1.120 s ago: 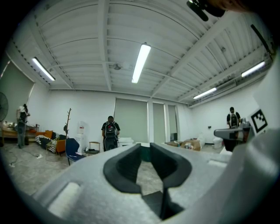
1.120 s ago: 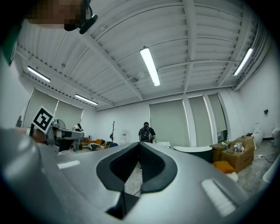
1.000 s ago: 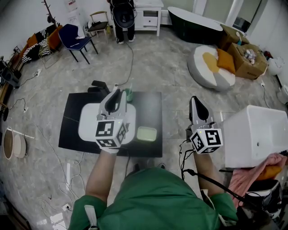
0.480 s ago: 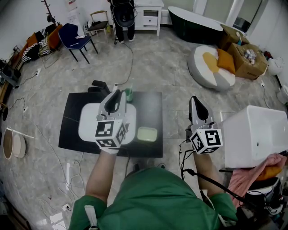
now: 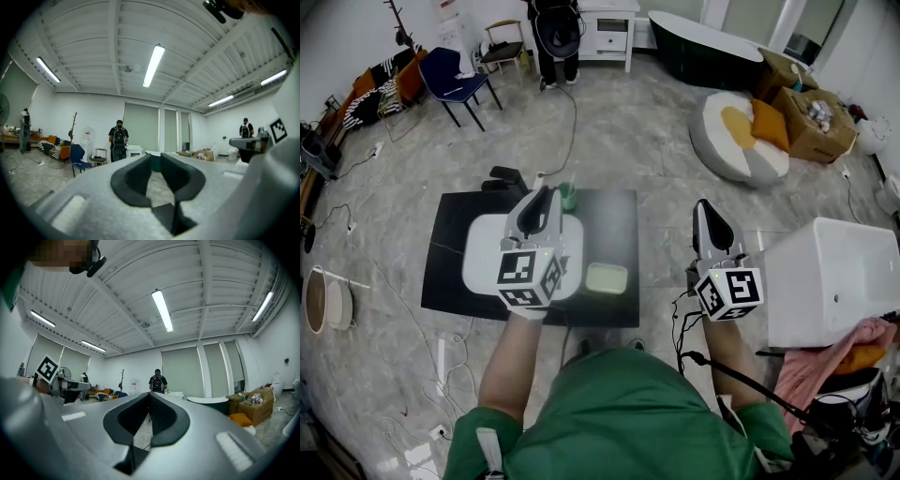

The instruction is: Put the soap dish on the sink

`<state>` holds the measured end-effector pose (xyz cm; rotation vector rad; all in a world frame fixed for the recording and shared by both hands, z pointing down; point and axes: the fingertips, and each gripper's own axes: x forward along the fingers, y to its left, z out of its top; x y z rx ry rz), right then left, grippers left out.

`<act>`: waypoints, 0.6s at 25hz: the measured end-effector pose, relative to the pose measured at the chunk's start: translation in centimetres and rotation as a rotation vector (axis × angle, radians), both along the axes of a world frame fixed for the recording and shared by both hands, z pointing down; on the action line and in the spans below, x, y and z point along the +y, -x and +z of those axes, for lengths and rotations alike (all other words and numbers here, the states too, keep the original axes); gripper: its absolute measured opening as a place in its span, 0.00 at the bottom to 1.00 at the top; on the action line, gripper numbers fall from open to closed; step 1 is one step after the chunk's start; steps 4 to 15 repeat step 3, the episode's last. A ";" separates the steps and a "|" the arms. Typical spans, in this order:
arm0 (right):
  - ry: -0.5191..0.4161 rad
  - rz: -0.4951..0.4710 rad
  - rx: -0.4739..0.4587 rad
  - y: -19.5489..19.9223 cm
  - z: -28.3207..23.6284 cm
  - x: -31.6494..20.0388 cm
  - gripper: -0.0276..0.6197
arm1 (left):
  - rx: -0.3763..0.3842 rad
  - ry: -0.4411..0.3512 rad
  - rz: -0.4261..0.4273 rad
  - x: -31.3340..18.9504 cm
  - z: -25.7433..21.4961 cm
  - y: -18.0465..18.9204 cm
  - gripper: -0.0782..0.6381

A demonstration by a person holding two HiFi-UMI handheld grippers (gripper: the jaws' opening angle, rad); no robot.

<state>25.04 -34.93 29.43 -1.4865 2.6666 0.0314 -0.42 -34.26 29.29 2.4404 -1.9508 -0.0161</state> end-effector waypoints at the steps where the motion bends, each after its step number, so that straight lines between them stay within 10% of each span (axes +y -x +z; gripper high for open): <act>1: -0.001 0.000 0.000 0.1 0.0 -0.1 0.03 | 0.000 0.000 0.000 -0.1 0.0 0.1 0.20; 15: -0.002 0.000 -0.002 0.2 -0.1 -0.2 0.03 | 0.001 0.000 0.000 -0.2 0.0 0.2 0.20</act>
